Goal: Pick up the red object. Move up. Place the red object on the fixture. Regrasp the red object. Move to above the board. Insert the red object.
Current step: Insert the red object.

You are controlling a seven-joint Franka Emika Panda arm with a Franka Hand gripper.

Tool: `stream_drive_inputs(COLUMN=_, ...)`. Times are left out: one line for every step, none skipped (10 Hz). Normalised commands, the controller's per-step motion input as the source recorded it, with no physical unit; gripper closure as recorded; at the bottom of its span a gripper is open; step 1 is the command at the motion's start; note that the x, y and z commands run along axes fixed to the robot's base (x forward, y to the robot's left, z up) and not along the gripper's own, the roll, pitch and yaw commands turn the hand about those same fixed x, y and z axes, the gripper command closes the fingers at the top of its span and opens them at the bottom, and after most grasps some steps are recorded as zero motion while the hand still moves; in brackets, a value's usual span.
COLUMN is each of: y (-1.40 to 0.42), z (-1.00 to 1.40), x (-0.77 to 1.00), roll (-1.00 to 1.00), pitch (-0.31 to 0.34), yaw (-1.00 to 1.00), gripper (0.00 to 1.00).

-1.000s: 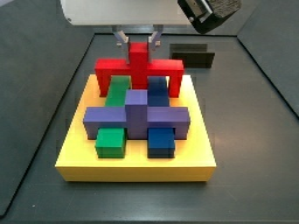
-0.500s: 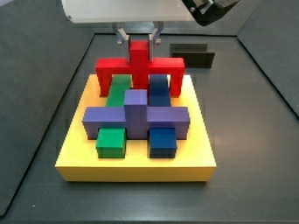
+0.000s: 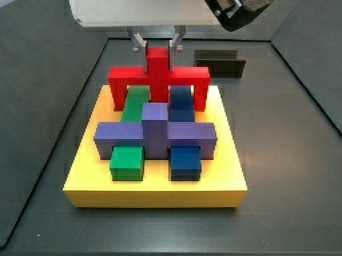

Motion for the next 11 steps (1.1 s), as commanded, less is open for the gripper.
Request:
stream_drive_inputs(y=0.0, z=-0.03, x=-0.15, roll=0.0, pitch=0.0, yaw=-0.07, gripper=1.0)
stream_drive_inputs(y=0.0, z=-0.07, x=-0.17, roll=0.0, pitch=0.0, yaw=-0.06, gripper=1.0)
stream_drive_inputs(y=0.0, z=-0.03, x=-0.06, roll=0.0, pitch=0.0, yaw=0.0, gripper=1.0)
stream_drive_inputs(y=0.08, z=-0.03, x=0.0, roll=0.0, pitch=0.0, yaw=0.07, gripper=1.0)
stream_drive_inputs(y=0.06, z=-0.04, x=0.0, roll=0.0, pitch=0.0, yaw=0.07, gripper=1.0)
stream_drive_inputs(y=0.02, z=-0.08, x=0.0, roll=0.01, pitch=0.0, yaw=0.07, gripper=1.0)
stream_drive_inputs(y=0.0, z=-0.17, x=0.03, roll=0.03, pitch=0.0, yaw=0.03, gripper=1.0)
stream_drive_inputs(y=-0.15, z=-0.43, x=0.14, roll=0.1, pitch=0.0, yaw=0.0, gripper=1.0)
stream_drive_inputs(y=0.0, z=-0.37, x=0.1, roll=0.07, pitch=0.0, yaw=0.0, gripper=1.0)
stream_drive_inputs(y=0.02, z=-0.27, x=0.0, roll=0.07, pitch=0.0, yaw=0.0, gripper=1.0)
stream_drive_inputs(y=0.05, z=-0.27, x=0.0, roll=0.05, pitch=0.0, yaw=0.0, gripper=1.0)
